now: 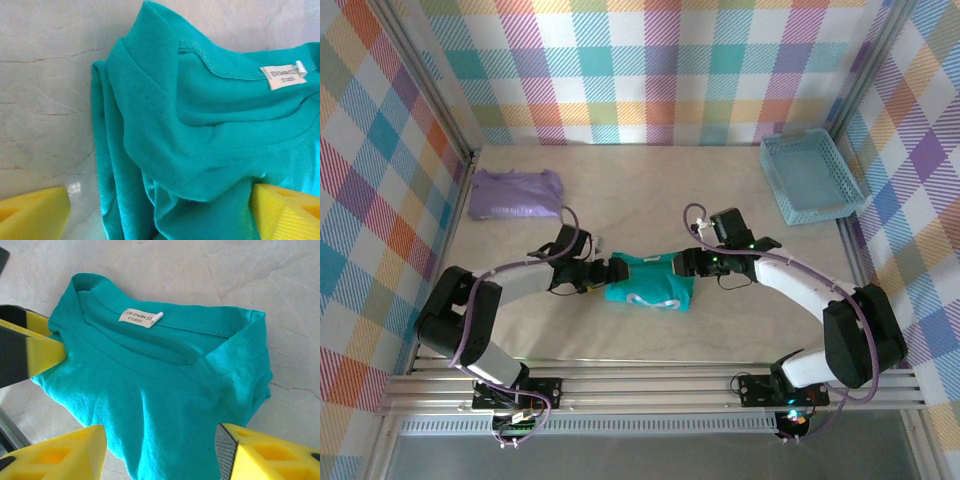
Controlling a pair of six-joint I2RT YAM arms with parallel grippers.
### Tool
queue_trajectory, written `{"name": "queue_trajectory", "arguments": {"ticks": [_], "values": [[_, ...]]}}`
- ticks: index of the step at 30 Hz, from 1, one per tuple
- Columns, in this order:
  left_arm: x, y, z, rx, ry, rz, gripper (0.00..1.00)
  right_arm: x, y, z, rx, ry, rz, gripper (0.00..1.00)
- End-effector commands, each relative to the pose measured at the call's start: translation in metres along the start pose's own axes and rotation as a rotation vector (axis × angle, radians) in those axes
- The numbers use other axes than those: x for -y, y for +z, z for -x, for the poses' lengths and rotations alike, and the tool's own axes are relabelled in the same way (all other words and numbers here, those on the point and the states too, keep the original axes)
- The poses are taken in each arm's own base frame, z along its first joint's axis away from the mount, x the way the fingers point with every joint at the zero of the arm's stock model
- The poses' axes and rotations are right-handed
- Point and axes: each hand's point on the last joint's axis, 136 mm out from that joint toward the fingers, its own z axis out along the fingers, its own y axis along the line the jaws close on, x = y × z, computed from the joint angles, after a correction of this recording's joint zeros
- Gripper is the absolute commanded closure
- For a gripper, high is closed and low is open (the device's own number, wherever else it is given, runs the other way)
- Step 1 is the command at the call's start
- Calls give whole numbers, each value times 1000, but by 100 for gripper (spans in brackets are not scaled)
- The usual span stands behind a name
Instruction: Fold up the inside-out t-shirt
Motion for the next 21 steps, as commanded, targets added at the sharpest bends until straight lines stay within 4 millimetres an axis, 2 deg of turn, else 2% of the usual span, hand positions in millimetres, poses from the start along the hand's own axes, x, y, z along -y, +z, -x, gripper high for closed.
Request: {"name": "queue_trajectory", "arguments": {"ticks": [1, 6, 10, 17, 21], "values": [[15, 22, -14, -61, 43, -88, 14, -4, 6, -2, -11, 16, 33, 41], [28, 32, -18, -62, 42, -143, 37, -1, 14, -4, -25, 26, 34, 42], [35, 33, -12, -55, 48, -166, 48, 1, 21, -4, -41, 40, 36, 43], [46, 27, -7, -44, 57, -196, 48, 4, 26, -9, -55, 54, 37, 45], [47, 25, -7, -47, 56, -197, 45, 17, 32, -22, -95, 85, -11, 49]]}}
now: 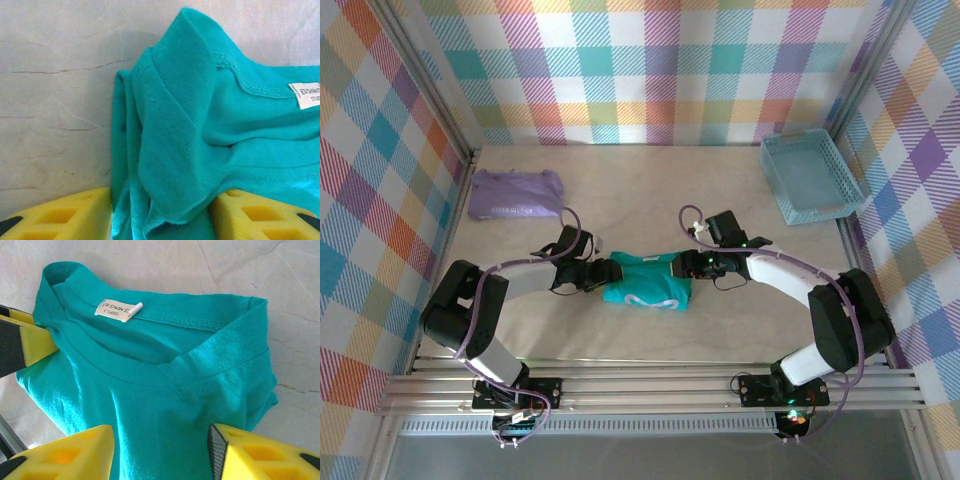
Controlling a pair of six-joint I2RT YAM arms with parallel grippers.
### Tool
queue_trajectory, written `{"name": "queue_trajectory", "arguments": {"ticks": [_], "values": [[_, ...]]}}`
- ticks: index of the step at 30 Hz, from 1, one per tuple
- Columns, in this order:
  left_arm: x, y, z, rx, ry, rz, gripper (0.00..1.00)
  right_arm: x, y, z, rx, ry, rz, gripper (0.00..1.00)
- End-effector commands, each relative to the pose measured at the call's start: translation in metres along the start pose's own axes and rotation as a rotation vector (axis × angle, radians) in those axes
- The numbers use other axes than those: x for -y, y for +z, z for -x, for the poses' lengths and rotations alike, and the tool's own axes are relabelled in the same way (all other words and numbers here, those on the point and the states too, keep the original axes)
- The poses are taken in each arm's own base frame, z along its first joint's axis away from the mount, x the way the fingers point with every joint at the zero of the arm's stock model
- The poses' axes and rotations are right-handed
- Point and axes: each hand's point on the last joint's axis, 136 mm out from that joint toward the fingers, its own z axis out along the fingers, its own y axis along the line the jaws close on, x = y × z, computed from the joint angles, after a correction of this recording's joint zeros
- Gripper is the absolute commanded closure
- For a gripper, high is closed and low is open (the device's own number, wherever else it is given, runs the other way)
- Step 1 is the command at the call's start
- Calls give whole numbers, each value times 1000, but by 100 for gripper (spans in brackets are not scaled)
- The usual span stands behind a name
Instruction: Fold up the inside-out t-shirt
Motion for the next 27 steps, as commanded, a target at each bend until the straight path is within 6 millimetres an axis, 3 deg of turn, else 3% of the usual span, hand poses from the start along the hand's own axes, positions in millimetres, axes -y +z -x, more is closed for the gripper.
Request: {"name": "queue_trajectory", "arguments": {"ticks": [1, 10, 16, 23, 27], "values": [[52, 16, -15, -75, 95, -208, 45, 10, 11, -14, -45, 32, -22, 50], [67, 20, -19, -98, 100, -279, 44, 14, 21, -21, -71, 52, -24, 54], [75, 21, -17, -97, 103, -309, 50, 13, 23, -21, -71, 53, -23, 55], [80, 22, -14, -95, 96, -337, 64, 15, 23, -22, -75, 53, -32, 55], [83, 18, -7, -68, 105, -330, 82, 16, 22, -20, -72, 47, -41, 55]]}}
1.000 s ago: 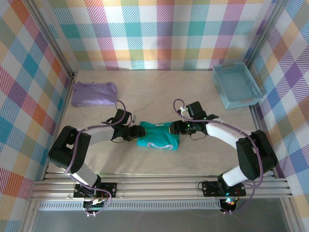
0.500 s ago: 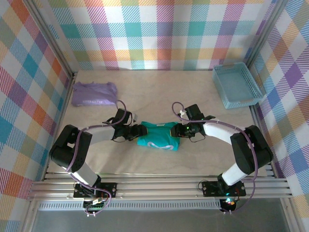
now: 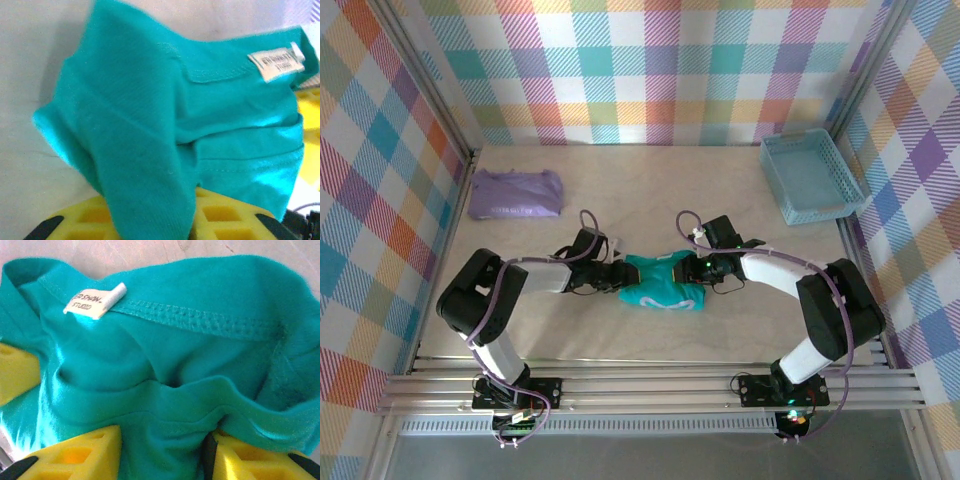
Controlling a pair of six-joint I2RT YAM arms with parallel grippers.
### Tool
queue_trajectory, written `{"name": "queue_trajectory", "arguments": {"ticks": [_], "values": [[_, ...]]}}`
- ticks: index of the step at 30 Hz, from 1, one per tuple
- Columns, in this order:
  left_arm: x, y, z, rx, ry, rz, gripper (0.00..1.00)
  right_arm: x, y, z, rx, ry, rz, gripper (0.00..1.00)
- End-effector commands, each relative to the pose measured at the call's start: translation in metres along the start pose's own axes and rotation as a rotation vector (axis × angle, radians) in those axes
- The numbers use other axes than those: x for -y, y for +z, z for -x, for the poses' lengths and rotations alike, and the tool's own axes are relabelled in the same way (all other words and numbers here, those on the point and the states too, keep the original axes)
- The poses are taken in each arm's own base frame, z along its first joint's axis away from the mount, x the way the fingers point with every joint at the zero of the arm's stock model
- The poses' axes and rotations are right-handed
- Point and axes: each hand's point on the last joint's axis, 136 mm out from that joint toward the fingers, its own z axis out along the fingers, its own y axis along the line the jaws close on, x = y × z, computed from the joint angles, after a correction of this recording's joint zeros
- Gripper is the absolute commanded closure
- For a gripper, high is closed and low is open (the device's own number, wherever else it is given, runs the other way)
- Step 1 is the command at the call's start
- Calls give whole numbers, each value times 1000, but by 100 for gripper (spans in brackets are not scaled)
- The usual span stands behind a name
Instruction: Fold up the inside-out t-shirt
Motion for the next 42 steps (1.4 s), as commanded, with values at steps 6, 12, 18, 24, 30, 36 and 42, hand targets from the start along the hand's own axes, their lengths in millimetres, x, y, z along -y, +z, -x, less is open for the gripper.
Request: {"name": "queue_trajectory", "arguments": {"ticks": [6, 12, 18, 24, 30, 36, 42], "values": [[17, -17, 19, 54, 109, 6, 100, 2, -14, 6, 21, -41, -64, 49], [0, -51, 38, 119, 201, 188, 100, 8, -60, 29, 129, -123, -224, 41], [2, -102, 74, 189, 355, 479, 100, -16, -96, 67, 305, -205, -204, 38], [10, -150, 146, 291, 546, 790, 100, -41, -106, 100, 407, -261, -138, 38], [28, -189, 221, 374, 656, 881, 100, -50, -89, 106, 385, -265, -66, 38], [16, -218, 278, 388, 640, 887, 100, -46, -77, 105, 356, -267, -61, 38], [-5, -252, 305, 399, 574, 875, 100, -42, -68, 105, 337, -263, -62, 38]]}}
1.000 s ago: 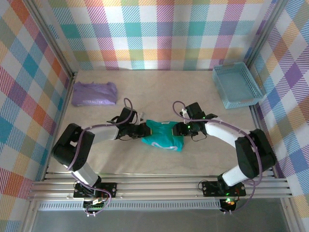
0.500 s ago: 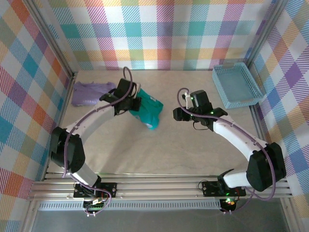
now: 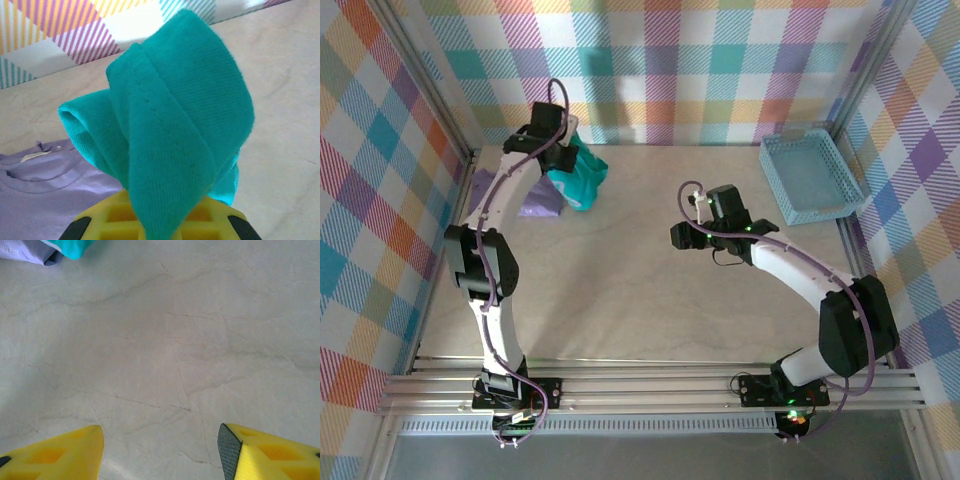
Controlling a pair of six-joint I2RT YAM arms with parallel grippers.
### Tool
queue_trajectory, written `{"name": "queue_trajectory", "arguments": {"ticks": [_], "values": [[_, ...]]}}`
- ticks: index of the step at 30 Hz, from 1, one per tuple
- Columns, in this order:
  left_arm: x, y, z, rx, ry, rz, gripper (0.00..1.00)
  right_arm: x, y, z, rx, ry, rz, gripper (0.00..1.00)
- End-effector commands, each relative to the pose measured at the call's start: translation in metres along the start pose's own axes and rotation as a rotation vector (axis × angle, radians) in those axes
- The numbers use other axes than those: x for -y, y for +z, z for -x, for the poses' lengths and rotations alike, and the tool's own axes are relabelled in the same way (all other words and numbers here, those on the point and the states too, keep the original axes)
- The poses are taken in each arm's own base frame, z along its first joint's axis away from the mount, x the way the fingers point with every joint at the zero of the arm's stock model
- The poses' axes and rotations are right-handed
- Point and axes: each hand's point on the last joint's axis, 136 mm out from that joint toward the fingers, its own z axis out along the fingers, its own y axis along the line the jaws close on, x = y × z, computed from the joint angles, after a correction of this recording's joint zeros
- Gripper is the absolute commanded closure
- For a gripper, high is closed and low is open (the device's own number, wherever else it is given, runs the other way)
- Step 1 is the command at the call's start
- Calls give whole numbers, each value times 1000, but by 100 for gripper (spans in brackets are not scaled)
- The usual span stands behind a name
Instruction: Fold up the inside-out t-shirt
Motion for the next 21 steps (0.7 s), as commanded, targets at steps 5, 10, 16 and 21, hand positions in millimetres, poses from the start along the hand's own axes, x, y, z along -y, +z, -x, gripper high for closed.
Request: {"name": "queue_trajectory", "arguments": {"ticks": [5, 10, 16, 21], "values": [[-51, -3, -13, -62, -101, -53, 100, -1, 10, 8, 8, -12, 20, 38], [-109, 18, -44, -121, -219, 41, 100, -1, 18, 2, -18, 0, 30, 38], [-185, 67, -110, -276, -329, 303, 100, 1, 22, -6, -44, 15, 31, 38], [-216, 95, -158, -431, -347, 502, 62, 5, 18, -9, -50, 15, 4, 37]]}}
